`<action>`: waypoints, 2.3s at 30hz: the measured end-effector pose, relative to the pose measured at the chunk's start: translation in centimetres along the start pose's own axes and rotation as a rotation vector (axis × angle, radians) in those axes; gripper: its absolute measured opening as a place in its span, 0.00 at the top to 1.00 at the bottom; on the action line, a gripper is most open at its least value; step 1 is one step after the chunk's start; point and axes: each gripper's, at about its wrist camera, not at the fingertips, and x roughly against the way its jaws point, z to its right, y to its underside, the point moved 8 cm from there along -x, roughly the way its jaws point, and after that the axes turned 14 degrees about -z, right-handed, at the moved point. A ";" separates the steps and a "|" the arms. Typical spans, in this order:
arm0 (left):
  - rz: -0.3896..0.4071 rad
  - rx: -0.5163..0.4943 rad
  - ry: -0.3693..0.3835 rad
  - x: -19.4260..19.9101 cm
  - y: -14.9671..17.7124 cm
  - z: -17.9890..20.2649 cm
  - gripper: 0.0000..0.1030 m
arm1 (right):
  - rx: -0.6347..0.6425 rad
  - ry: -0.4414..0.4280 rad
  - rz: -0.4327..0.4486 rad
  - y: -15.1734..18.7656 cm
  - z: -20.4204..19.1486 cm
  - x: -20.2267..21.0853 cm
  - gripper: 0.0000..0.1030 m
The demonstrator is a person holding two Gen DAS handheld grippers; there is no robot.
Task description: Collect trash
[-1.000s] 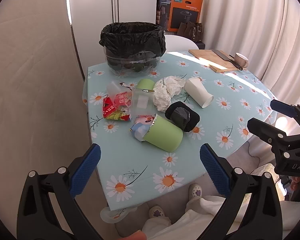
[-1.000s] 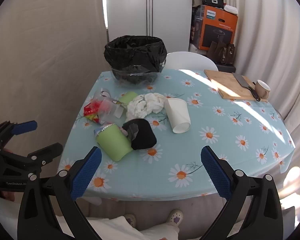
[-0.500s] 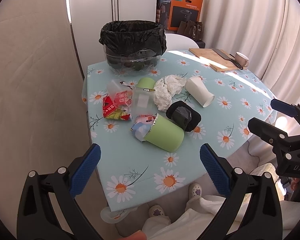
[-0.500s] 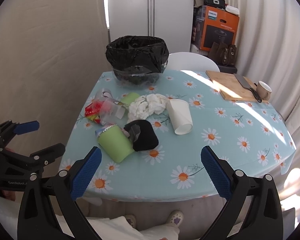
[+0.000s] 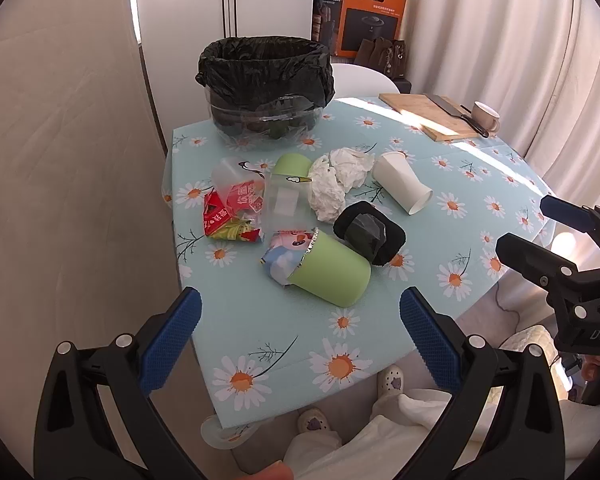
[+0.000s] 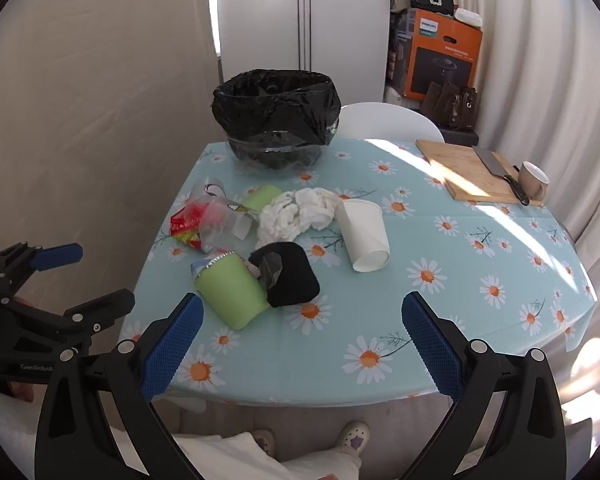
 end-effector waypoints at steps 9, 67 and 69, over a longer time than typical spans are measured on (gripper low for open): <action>-0.014 0.001 0.010 -0.8 -1.2 0.3 0.06 | 0.012 -0.024 -0.010 -0.9 0.3 -0.9 0.08; -0.135 0.225 -0.102 -12.1 -10.9 0.9 0.06 | 0.349 -0.326 -0.351 -9.8 8.5 -18.1 0.08; -0.159 0.194 -0.104 -13.3 -11.4 0.4 0.06 | 0.310 -0.336 -0.385 -9.9 8.5 -18.7 0.08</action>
